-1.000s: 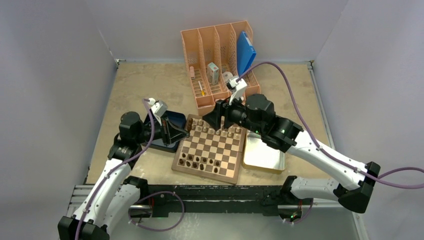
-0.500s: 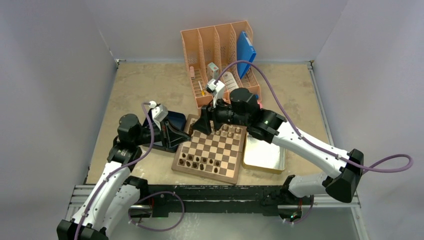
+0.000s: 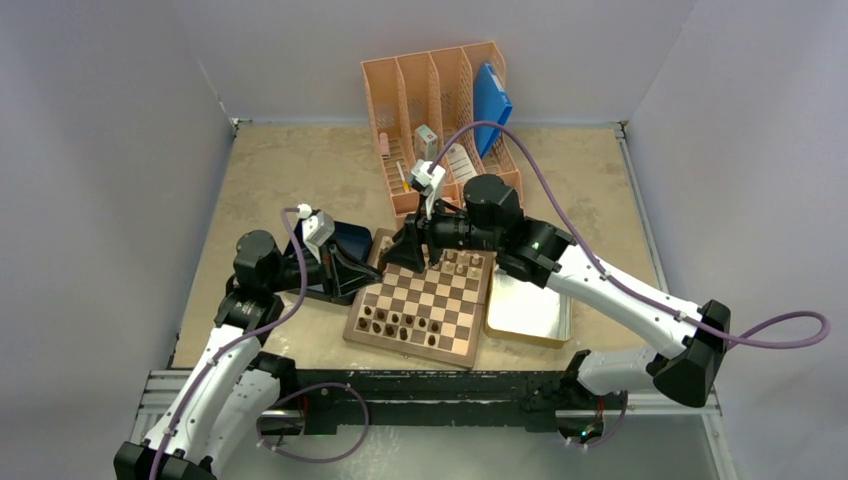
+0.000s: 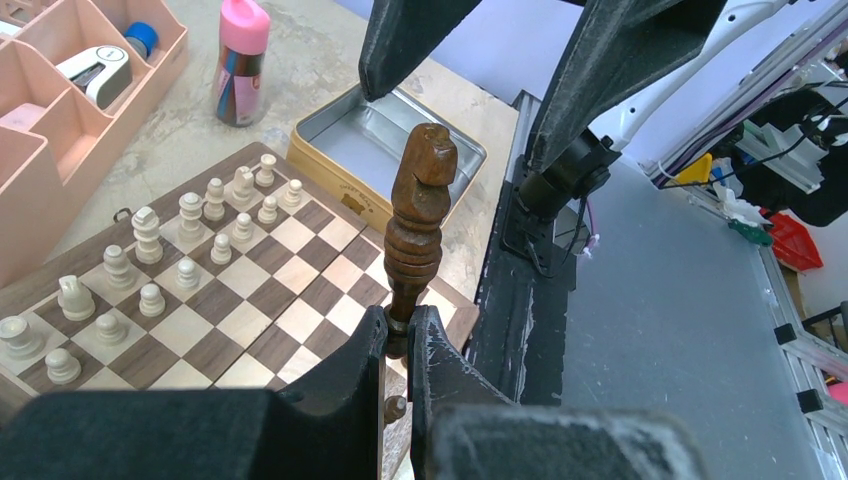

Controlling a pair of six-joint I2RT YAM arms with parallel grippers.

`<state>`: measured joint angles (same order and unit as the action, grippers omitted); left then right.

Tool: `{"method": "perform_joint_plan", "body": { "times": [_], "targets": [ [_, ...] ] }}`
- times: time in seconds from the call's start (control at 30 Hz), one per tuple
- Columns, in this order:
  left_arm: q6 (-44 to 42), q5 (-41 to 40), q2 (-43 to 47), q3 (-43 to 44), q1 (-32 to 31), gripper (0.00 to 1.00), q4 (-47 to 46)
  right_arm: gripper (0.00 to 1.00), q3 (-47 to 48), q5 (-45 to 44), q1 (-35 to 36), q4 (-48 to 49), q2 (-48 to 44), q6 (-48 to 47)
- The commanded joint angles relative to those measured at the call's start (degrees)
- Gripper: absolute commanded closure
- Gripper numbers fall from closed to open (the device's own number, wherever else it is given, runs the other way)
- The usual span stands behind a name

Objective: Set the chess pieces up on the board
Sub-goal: Pick up the chess piece from the storage box.

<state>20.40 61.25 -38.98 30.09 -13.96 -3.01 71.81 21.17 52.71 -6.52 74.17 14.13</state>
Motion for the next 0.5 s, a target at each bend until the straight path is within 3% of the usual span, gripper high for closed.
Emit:
{"method": "perform_joint_plan", "body": {
  "times": [0.0, 0.27, 0.47],
  "targets": [
    [-0.17, 1.39, 0.63, -0.53, -0.28, 1.00, -3.16, 0.48, 0.87, 2.86, -0.24, 3.87, 0.41, -0.81],
    [-0.95, 0.89, 0.44, -0.47, -0.28, 1.00, -2.36, 0.55, 1.36, 4.32, -0.28, 4.64, 2.80, 0.02],
    [-1.31, 0.07, 0.07, -0.29, -0.28, 1.00, -1.65, 0.76, 0.93, 3.10, -0.30, 4.53, 2.99, 0.17]
  ]
}}
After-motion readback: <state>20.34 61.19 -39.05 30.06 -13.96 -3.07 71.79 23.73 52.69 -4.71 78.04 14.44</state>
